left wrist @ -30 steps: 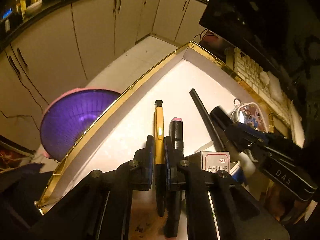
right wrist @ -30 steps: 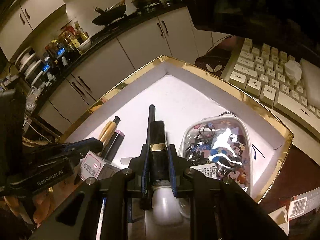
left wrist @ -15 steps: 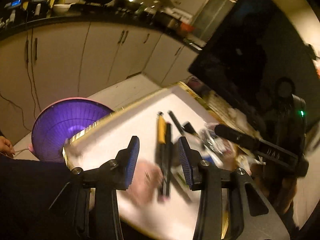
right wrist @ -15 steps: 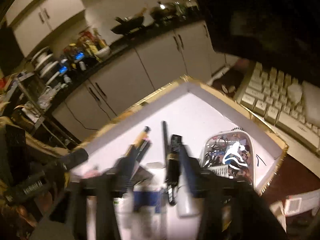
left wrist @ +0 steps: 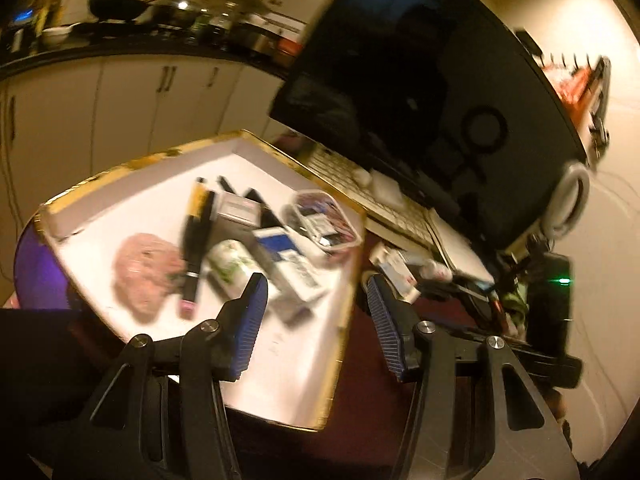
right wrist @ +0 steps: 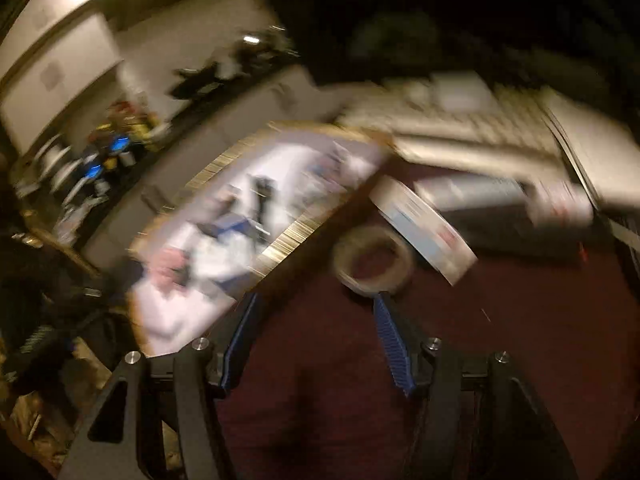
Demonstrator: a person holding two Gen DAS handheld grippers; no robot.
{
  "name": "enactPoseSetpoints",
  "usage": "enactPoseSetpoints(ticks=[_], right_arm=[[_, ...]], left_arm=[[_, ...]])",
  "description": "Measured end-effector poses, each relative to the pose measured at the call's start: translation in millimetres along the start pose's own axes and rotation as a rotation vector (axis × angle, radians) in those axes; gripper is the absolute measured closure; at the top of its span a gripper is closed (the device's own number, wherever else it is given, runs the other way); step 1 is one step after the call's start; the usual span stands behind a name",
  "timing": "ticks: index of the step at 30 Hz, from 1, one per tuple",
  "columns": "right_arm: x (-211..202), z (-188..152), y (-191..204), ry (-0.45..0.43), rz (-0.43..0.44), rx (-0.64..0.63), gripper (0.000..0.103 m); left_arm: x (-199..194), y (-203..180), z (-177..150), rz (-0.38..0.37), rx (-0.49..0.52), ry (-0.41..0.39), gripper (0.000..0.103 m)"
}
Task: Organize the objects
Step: 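Move both tools back over the desk toward the staple box and tape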
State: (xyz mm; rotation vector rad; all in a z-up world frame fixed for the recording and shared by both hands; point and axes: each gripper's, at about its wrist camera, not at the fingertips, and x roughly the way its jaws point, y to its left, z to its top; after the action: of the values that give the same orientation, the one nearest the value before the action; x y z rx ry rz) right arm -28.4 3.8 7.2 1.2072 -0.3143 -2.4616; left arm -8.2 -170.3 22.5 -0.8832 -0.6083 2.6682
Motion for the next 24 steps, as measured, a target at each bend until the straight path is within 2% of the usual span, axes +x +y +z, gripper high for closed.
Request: enactPoseSetpoints(ticks=[4, 6, 9, 12, 20, 24], right_arm=[[1, -5, -24, 0.016, -0.067, 0.025, 0.044], [-1, 0, -33, -0.001, -0.081, 0.026, 0.044], [4, 11, -45, -0.010, -0.099, 0.043, 0.044], [9, 19, -52, 0.007, -0.088, 0.052, 0.044], [20, 48, -42, 0.000, -0.143, -0.122, 0.044], [32, 61, -42, 0.011, -0.137, -0.157, 0.044]], left_arm=[[6, -22, -7, -0.021, 0.048, 0.015, 0.051], [10, -25, -10, -0.024, 0.033, 0.021, 0.051], [19, -28, -17, -0.059, -0.008, 0.074, 0.051], [19, -35, -26, -0.035, 0.011, 0.083, 0.051], [19, -28, -32, -0.050, -0.005, 0.091, 0.051], [19, -26, -31, -0.060, -0.002, 0.092, 0.051]])
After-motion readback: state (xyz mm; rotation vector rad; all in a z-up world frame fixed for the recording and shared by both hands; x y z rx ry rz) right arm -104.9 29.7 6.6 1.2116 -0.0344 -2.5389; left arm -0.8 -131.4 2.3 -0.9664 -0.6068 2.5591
